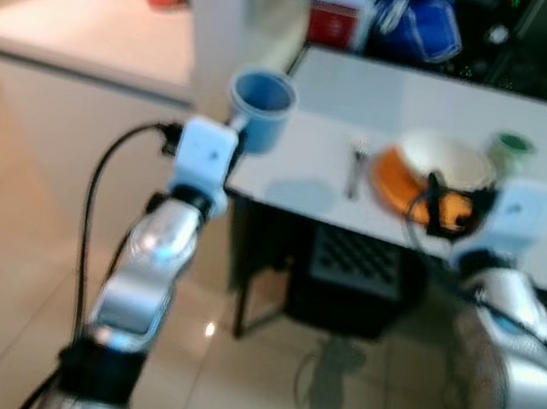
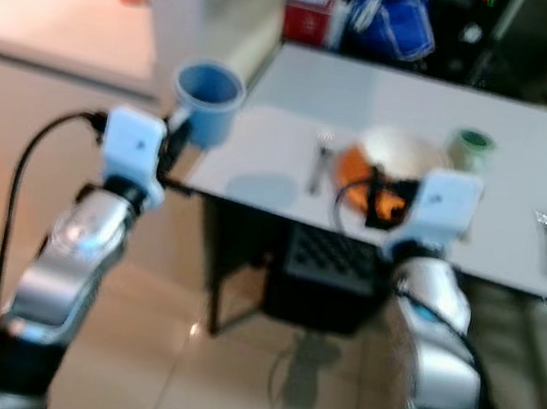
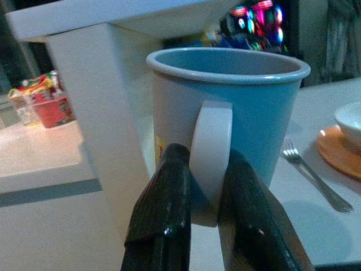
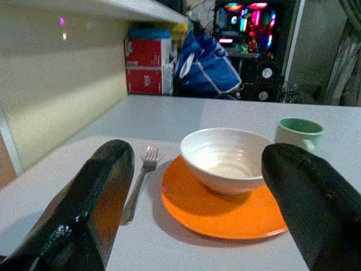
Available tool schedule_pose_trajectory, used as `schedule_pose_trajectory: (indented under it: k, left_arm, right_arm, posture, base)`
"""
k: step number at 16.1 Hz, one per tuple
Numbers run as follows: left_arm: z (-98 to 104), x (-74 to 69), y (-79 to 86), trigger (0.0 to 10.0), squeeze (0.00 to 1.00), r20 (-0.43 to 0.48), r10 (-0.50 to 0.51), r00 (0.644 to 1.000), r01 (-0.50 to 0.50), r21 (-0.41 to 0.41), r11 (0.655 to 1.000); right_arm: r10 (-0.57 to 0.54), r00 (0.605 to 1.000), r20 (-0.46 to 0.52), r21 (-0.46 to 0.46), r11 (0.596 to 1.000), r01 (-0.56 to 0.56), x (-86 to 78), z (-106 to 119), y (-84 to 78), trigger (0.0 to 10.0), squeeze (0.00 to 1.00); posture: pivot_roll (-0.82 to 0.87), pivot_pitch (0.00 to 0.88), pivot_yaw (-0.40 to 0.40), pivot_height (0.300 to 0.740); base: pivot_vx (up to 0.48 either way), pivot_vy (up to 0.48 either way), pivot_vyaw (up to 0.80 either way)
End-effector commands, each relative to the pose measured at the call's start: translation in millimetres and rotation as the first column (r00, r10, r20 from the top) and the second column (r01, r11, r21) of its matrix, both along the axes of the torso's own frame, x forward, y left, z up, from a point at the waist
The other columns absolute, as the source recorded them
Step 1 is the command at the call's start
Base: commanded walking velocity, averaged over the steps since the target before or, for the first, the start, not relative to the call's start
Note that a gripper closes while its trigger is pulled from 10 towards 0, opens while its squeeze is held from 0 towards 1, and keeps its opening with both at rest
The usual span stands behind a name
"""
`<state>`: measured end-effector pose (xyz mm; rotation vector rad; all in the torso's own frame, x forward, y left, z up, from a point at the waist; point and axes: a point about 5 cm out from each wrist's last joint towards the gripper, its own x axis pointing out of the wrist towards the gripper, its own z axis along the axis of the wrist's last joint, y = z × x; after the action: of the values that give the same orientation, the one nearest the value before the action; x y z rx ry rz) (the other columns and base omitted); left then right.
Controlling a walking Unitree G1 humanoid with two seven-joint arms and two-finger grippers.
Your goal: Setting the table
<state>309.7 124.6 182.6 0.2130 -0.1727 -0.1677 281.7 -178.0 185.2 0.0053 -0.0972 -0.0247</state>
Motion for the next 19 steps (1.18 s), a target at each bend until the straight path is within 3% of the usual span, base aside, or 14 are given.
schedule_pose_trajectory:
  k: [1,4,15,19]
  left_arm:
    - [7.6,1.4,-4.0,10.0,0.00,0.029,-0.010,1.000,0.010,-0.008,1.000]
    - [7.9,2.2,-4.3,10.0,0.00,0.032,-0.013,0.999,0.013,-0.008,1.000]
    - [6.8,4.3,-12.1,10.0,0.00,0.031,-0.033,0.999,0.034,-0.020,0.999]
    - [8.6,4.2,-13.8,10.0,0.00,0.029,-0.044,0.999,0.046,-0.072,0.996]
  right_arm:
    - [-0.027,1.000,0.001,-0.007,1.000,0.027,0.3,2.4,-5.8,10.0,0.00]
    - [-0.027,1.000,0.002,-0.006,1.000,0.027,0.4,2.5,-5.6,10.0,0.00]
    - [-0.042,0.999,0.009,-0.022,0.999,0.042,-2.0,3.9,-8.7,10.0,0.00]
    - [-0.055,0.998,0.003,-0.029,0.998,0.055,-0.8,4.2,-10.6,10.0,0.00]
  posture:
    - [-0.07,0.000,0.028,0.740]
    - [-0.08,0.000,0.031,0.740]
    - [-0.09,0.000,0.039,0.740]
    - [-0.09,0.000,0.039,0.740]
  base:
    - [0.000,-0.454,-0.80]
    - [0.000,-0.454,-0.80]
    - [0.000,-0.454,0.00]
    - [0.000,-0.086,0.00]
